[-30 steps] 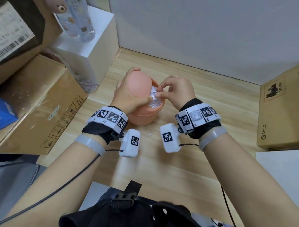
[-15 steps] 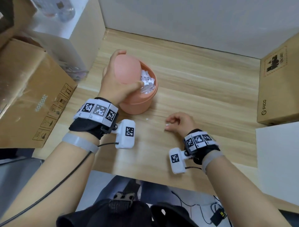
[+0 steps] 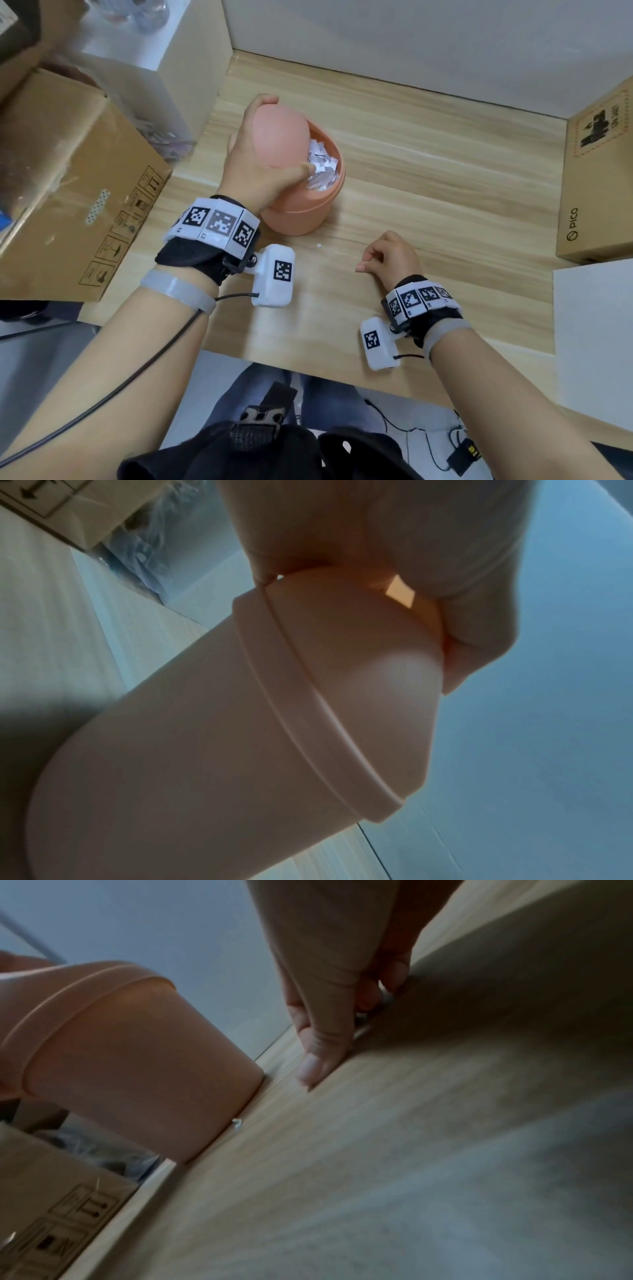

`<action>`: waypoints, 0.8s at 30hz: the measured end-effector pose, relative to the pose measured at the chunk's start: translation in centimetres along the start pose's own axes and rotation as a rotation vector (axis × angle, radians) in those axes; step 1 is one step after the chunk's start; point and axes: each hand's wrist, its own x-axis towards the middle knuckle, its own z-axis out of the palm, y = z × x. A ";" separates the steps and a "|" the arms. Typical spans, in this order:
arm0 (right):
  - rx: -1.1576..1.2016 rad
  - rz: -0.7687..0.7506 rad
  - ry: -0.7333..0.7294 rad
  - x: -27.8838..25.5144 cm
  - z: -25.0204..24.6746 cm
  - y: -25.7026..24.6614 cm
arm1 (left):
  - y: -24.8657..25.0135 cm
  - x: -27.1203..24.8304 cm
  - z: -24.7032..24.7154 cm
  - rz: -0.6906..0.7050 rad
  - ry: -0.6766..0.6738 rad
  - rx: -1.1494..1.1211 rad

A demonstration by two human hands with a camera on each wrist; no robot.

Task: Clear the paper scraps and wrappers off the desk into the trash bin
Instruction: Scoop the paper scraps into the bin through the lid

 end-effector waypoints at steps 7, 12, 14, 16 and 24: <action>-0.154 -0.042 -0.090 -0.3 -0.1 -0.6 | 0.2 0.0 0.0 -0.045 -0.005 -0.001; 0.016 -0.034 -0.100 0.7 1.1 -4.8 | 0.2 0.0 -0.1 -0.048 -0.013 0.008; 0.026 -0.033 -0.082 1.4 2.1 -6.5 | 0.3 0.0 -0.1 -0.054 -0.015 0.008; 0.006 -0.004 -0.052 1.9 2.9 -7.1 | 0.2 0.0 -0.1 -0.053 -0.018 0.005; -0.017 -0.030 0.046 2.3 4.0 -6.2 | -0.1 0.2 -0.2 -0.020 -0.033 0.004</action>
